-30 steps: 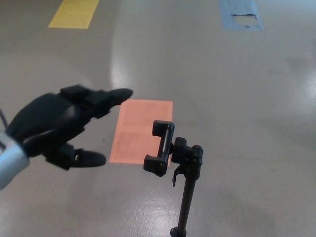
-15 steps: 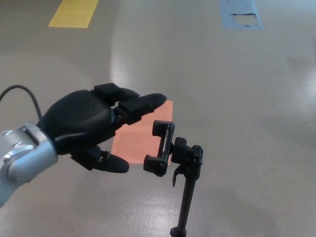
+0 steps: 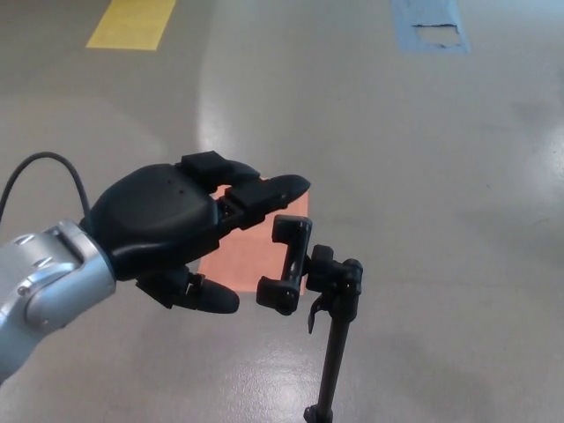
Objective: The robot uses its left hand to grab the top of a phone stand kept on the floor and tilt it upwards to adjust its angle
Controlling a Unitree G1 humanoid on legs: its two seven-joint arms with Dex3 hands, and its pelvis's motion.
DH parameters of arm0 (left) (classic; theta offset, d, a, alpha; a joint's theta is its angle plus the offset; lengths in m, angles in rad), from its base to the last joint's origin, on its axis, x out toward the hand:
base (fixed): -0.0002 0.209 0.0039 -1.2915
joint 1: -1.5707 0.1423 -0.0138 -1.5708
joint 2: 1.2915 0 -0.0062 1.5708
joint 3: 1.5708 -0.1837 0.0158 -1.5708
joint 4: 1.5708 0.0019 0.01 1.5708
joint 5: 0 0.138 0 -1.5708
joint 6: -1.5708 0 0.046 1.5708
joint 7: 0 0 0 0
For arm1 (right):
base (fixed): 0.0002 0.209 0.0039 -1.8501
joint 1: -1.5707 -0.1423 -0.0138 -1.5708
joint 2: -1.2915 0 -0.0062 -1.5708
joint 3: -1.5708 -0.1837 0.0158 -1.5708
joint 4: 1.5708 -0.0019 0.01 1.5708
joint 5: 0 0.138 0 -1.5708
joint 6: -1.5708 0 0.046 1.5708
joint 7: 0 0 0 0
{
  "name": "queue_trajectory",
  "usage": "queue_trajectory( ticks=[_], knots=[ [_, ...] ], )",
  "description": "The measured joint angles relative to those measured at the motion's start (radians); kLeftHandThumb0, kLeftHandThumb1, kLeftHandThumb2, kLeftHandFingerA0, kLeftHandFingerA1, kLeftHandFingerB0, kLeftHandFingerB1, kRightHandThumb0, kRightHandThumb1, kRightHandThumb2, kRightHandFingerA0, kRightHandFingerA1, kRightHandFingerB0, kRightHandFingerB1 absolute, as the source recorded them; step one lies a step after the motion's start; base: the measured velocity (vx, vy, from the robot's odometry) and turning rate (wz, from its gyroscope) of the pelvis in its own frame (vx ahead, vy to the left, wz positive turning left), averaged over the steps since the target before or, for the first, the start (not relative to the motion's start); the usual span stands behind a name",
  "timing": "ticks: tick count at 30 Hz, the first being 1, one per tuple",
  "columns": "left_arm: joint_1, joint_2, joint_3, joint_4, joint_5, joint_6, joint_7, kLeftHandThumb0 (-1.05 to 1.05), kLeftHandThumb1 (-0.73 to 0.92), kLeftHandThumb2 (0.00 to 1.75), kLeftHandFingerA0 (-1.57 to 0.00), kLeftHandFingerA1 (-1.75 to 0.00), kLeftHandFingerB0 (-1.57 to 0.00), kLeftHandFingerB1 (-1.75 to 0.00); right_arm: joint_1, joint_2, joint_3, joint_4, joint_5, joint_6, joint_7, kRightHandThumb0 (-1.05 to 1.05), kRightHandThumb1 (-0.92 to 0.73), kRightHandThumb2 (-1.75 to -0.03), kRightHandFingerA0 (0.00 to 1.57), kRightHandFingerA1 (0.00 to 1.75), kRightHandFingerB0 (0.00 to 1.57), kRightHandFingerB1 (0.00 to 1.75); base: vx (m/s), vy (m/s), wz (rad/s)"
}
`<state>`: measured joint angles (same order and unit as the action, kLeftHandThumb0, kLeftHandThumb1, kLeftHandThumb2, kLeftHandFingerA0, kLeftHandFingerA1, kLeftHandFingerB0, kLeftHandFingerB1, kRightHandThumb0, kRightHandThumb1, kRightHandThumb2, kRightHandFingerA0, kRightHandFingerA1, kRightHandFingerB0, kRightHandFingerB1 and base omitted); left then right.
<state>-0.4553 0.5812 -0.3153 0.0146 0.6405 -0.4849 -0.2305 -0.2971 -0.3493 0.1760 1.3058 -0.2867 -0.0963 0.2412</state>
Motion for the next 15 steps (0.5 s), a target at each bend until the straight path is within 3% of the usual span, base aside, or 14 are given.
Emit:
queue_trajectory(
  ticks=[1, 2, 15],
  knots=[
    [0.003, -0.002, 0.0, -0.01, 0.0, 0.001, -0.005, -0.79, 0.75, 0.64, -0.16, -0.28, 0.0, -0.12, 0.0, 0.0, 0.0, 0.0, -0.001, -0.001, 0.001, -0.59, -0.77, -0.62, 0.28, 0.41, 0.24, 0.32, 0.0, 0.0, 0.0],
    [0.006, -0.004, 0.0, -0.017, 0.001, 0.003, -0.009, -0.82, 0.6, 0.95, -0.13, -0.39, 0.0, -0.15, 0.0, 0.0, 0.0, 0.0, -0.001, -0.001, 0.001, -0.59, -0.77, -0.63, 0.28, 0.41, 0.23, 0.32, 0.0, 0.0, 0.0],
    [0.02, -0.01, 0.0, -0.031, 0.005, 0.023, -0.027, -0.8, 0.58, 0.94, -0.12, -0.41, 0.0, -0.16, -0.005, 0.0, -0.005, 0.001, -0.001, -0.002, 0.012, -0.58, -0.77, -0.62, 0.29, 0.42, 0.25, 0.32, 0.0, 0.0, 0.0]
  ],
)
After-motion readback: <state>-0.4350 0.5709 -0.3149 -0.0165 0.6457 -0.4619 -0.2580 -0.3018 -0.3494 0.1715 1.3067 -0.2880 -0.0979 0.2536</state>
